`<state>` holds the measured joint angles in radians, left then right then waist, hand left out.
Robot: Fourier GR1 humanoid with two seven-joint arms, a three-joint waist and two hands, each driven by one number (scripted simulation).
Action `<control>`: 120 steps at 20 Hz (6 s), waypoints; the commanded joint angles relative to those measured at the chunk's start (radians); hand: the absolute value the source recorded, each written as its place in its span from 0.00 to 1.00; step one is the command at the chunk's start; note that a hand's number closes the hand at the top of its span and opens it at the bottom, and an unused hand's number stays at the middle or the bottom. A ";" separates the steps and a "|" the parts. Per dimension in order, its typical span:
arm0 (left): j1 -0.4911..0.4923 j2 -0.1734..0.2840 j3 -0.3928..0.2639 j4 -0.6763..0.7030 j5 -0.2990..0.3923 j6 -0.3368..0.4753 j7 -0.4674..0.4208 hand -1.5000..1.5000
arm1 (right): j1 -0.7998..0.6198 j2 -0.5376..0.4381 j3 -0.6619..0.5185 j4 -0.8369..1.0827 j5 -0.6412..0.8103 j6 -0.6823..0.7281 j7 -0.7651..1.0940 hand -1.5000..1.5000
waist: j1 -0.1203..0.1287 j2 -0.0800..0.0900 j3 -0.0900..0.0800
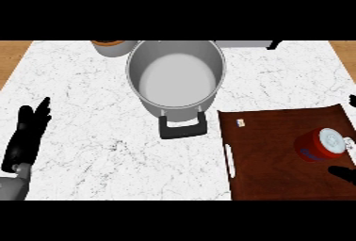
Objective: Pick the can from the tray and place it in the pot
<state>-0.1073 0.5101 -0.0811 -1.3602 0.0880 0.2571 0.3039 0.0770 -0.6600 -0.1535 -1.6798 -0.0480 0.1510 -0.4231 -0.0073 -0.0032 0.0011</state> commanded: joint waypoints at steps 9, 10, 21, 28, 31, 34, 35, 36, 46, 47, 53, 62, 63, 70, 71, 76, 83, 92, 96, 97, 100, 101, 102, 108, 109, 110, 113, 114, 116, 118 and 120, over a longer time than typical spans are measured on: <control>0.004 0.010 0.006 -0.077 -0.030 0.018 0.101 0.50 | 0.081 -0.400 -0.103 -0.157 0.140 0.244 0.277 0.00 | -0.004 -0.003 -0.002; 0.018 -0.016 -0.020 -0.092 -0.038 0.016 0.084 0.50 | 0.060 -0.372 -0.021 -0.180 0.208 0.218 0.338 0.00 | 0.013 0.001 -0.002; -0.024 -0.054 0.029 -0.011 -0.074 -0.011 0.049 0.50 | -0.018 -0.384 0.031 -0.163 0.228 0.475 0.498 0.00 | 0.012 0.006 -0.001; -0.012 -0.088 0.054 -0.027 -0.119 -0.028 0.050 0.50 | 0.010 -0.248 0.026 -0.146 0.364 0.487 0.479 0.00 | 0.004 0.003 -0.001; -0.018 -0.074 0.083 -0.021 -0.104 -0.070 0.067 0.50 | -0.111 -0.184 0.128 -0.123 0.418 0.505 0.570 0.00 | 0.012 0.005 -0.001; 0.057 -0.082 0.088 -0.110 -0.120 -0.087 0.066 0.50 | -0.069 -0.156 0.094 -0.047 0.509 0.476 0.454 0.00 | 0.010 0.003 -0.001; 0.039 -0.062 0.105 -0.100 -0.113 -0.109 0.093 0.50 | -0.074 -0.108 0.139 -0.122 0.505 0.492 0.546 0.00 | 0.010 0.003 -0.001; 0.036 -0.106 0.096 -0.078 -0.132 -0.086 0.066 0.50 | -0.113 -0.125 0.119 -0.009 0.552 0.474 0.439 0.00 | 0.011 0.004 -0.001; 0.005 -0.162 0.107 -0.109 -0.224 -0.074 0.111 0.50 | -0.165 0.006 0.138 -0.002 0.692 0.480 0.481 0.00 | 0.008 0.003 -0.001; 0.059 -0.168 0.109 -0.145 -0.206 -0.085 0.094 0.50 | -0.220 0.034 0.160 0.065 0.722 0.449 0.490 0.00 | 0.013 0.003 -0.001; 0.002 -0.152 0.169 -0.069 -0.204 -0.151 0.072 0.50 | -0.226 0.035 0.142 0.165 0.787 0.482 0.411 0.00 | 0.010 0.004 -0.001; 0.065 -0.189 0.183 -0.178 -0.240 -0.165 0.101 0.50 | -0.224 0.080 0.109 0.244 0.853 0.464 0.348 0.00 | 0.011 0.003 -0.001; 0.059 -0.194 0.200 -0.080 -0.241 -0.171 0.028 0.50 | -0.219 0.075 0.100 0.236 0.848 0.478 0.334 0.00 | 0.009 0.003 -0.001; 0.021 -0.208 0.220 -0.070 -0.251 -0.191 0.063 0.50 | -0.264 0.099 0.102 0.357 0.911 0.438 0.268 0.00 | 0.009 0.003 -0.001; -0.061 -0.222 0.211 -0.019 -0.273 -0.159 0.074 0.50 | -0.304 0.142 0.122 0.360 0.917 0.452 0.331 0.00 | 0.008 0.004 -0.001; 0.007 -0.142 0.282 -0.100 -0.211 -0.255 0.092 0.50 | -0.225 0.160 0.130 0.293 0.939 0.362 0.255 1.00 | 0.007 0.002 -0.001; 0.028 -0.237 0.218 -0.106 -0.296 -0.182 0.074 0.50 | -0.249 0.104 0.107 0.348 1.012 0.233 0.113 1.00 | 0.008 0.003 -0.001; -0.026 -0.223 0.240 -0.093 -0.281 -0.216 0.089 0.50 | -0.537 0.166 0.096 0.625 1.082 0.141 0.135 1.00 | 0.032 0.009 0.000; -0.012 -0.242 0.212 -0.063 -0.310 -0.208 0.052 0.50 | -0.715 0.092 0.051 0.853 1.127 0.055 0.072 1.00 | 0.044 0.014 0.000; -0.079 -0.223 0.240 -0.042 -0.289 -0.218 0.118 0.50 | -0.722 0.094 0.043 0.885 1.135 0.001 0.057 1.00 | 0.036 0.014 0.000; -0.027 -0.233 0.230 -0.125 -0.288 -0.218 0.145 0.50 | -0.723 0.053 -0.019 0.838 1.087 -0.043 0.011 1.00 | 0.026 0.006 0.000; -0.039 -0.224 0.259 -0.011 -0.289 -0.211 0.045 0.50 | -0.721 0.067 -0.036 0.807 1.060 -0.041 0.016 1.00 | 0.014 0.007 -0.001; -0.012 -0.201 0.257 -0.102 -0.266 -0.250 0.098 0.50 | -0.763 0.093 -0.066 0.862 1.032 -0.067 0.008 1.00 | 0.032 0.007 0.000; 0.033 -0.222 0.262 -0.101 -0.270 -0.228 0.070 0.50 | -0.853 0.166 -0.171 0.637 0.817 0.007 -0.011 1.00 | 0.009 -0.007 -0.002; -0.001 -0.230 0.246 -0.088 -0.301 -0.205 0.106 0.50 | -0.852 0.183 -0.178 0.627 0.780 0.026 -0.039 1.00 | 0.001 -0.004 -0.001; 0.018 -0.220 0.267 -0.071 -0.270 -0.230 0.063 0.50 | -0.877 0.147 -0.200 0.582 0.753 0.062 -0.033 1.00 | -0.003 -0.006 -0.002; 0.018 -0.221 0.267 -0.080 -0.278 -0.222 0.059 0.50 | -0.921 0.161 -0.213 0.502 0.705 0.083 0.004 1.00 | 0.001 -0.003 -0.002; 0.040 -0.258 0.224 -0.124 -0.314 -0.195 0.102 0.50 | -0.862 0.185 -0.205 0.402 0.692 0.094 0.042 1.00 | -0.007 -0.007 -0.002; -0.006 -0.255 0.230 -0.125 -0.324 -0.179 0.133 0.50 | -0.908 0.220 -0.158 0.329 0.703 0.121 0.147 1.00 | -0.002 -0.004 -0.002; -0.011 -0.222 0.262 -0.034 -0.300 -0.218 0.048 0.50 | -0.990 0.189 -0.146 0.303 0.669 0.238 0.235 1.00 | -0.003 -0.002 -0.003; 0.001 -0.230 0.244 -0.132 -0.306 -0.218 0.129 0.50 | -0.998 0.241 -0.101 0.253 0.677 0.244 0.320 1.00 | 0.005 -0.002 -0.002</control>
<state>-0.0897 0.2768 0.1666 -1.4711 -0.2080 0.0405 0.3980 -0.8700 -0.4539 -0.2958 -1.3249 0.6545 0.3184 -0.2406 -0.0036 -0.0064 -0.0009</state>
